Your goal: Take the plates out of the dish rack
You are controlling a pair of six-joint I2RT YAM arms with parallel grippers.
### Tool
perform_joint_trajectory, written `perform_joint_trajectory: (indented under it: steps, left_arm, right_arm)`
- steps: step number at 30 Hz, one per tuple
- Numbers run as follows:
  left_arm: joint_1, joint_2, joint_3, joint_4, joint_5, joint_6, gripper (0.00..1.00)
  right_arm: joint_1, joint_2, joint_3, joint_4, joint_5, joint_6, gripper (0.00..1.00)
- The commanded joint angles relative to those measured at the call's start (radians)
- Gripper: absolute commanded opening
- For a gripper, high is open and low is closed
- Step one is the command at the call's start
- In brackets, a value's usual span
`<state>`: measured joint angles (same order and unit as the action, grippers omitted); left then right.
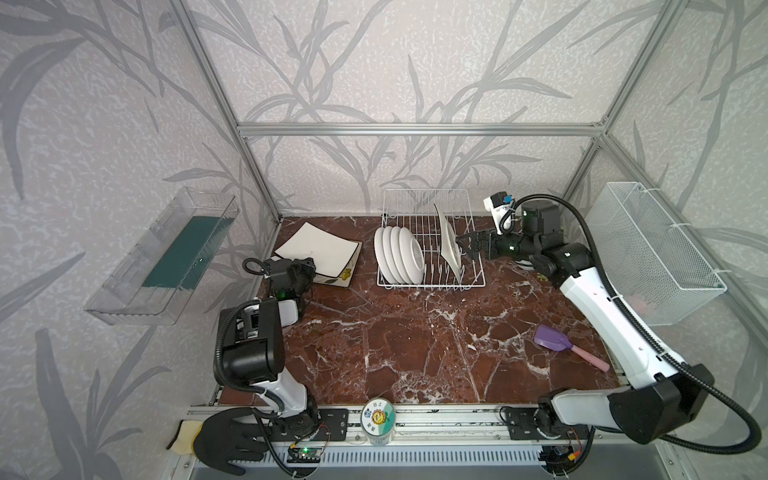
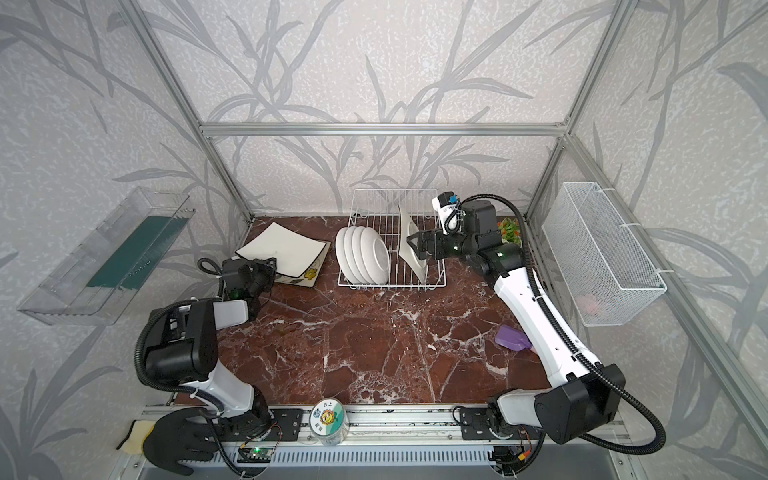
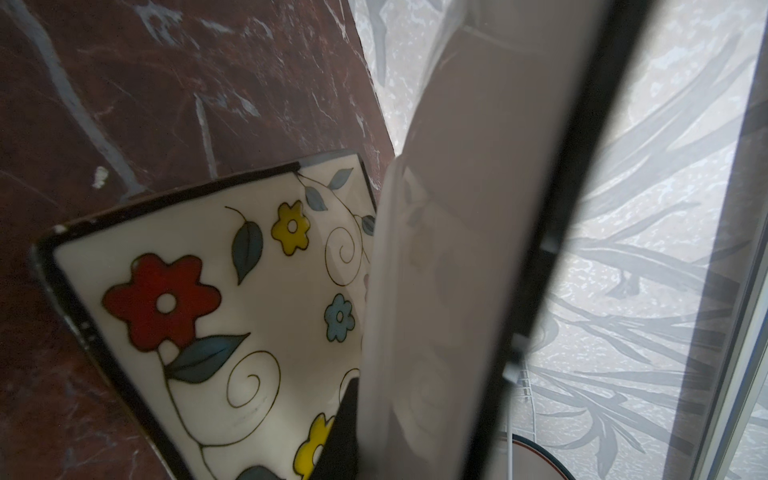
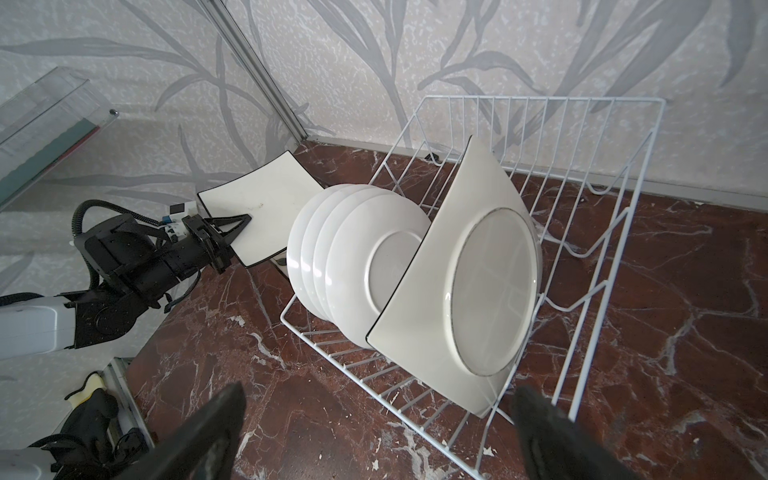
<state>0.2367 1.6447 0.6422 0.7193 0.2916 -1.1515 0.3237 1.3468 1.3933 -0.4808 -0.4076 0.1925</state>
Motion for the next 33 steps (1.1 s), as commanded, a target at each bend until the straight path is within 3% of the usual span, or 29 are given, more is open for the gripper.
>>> perform_joint_trajectory:
  steps: [1, 15, 33]
  left_arm:
    - [0.006, -0.020, 0.014, 0.207, 0.023, -0.031, 0.00]
    - [0.006, 0.043, -0.002, 0.276, 0.025, -0.075, 0.00]
    - [0.006, 0.063, 0.008, 0.215, 0.037, -0.093, 0.00]
  right_arm:
    - [0.006, -0.020, -0.013, -0.004, 0.005, -0.008, 0.99]
    - [0.006, -0.023, -0.016, -0.006, 0.003, -0.009, 0.99]
    - [0.006, -0.029, -0.020, -0.008, 0.009, -0.009, 0.99]
